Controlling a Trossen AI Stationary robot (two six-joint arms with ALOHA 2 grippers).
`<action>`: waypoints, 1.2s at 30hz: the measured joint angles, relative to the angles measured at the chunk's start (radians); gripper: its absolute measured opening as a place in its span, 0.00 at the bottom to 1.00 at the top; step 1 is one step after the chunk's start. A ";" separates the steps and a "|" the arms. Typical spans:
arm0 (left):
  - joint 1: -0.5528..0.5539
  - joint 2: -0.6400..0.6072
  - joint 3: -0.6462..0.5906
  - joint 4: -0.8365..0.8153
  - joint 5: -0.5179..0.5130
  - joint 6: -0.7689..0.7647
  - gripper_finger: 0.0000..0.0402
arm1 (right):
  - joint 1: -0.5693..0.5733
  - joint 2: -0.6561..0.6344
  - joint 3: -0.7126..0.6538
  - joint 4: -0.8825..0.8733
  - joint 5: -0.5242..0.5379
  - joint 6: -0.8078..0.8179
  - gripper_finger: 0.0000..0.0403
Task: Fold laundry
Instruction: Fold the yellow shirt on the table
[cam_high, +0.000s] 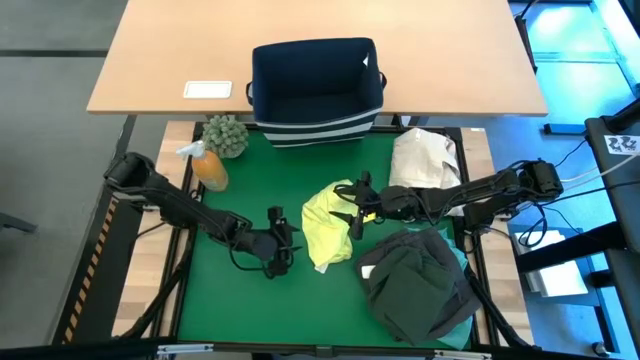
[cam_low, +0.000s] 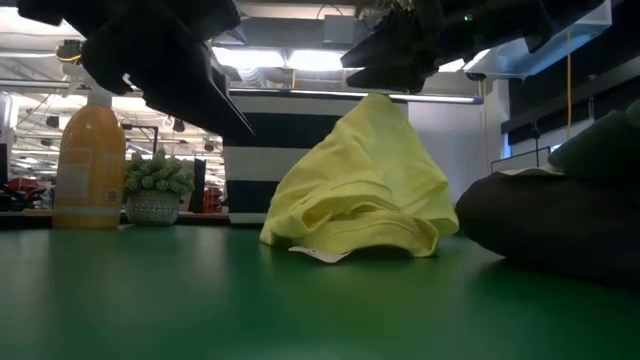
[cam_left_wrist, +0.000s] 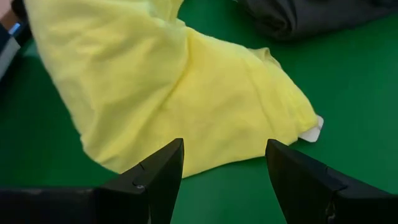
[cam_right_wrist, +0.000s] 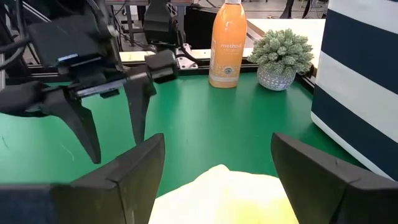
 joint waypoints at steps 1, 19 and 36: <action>0.007 0.006 0.000 0.005 0.010 0.000 0.55 | 0.000 0.000 0.000 0.000 0.000 0.000 0.72; 0.076 0.118 0.000 -0.042 0.031 0.001 0.46 | 0.000 0.000 0.000 -0.023 0.000 -0.001 0.72; 0.054 0.112 0.102 -0.042 0.025 0.133 0.00 | 0.000 0.000 0.000 -0.023 0.000 -0.002 0.72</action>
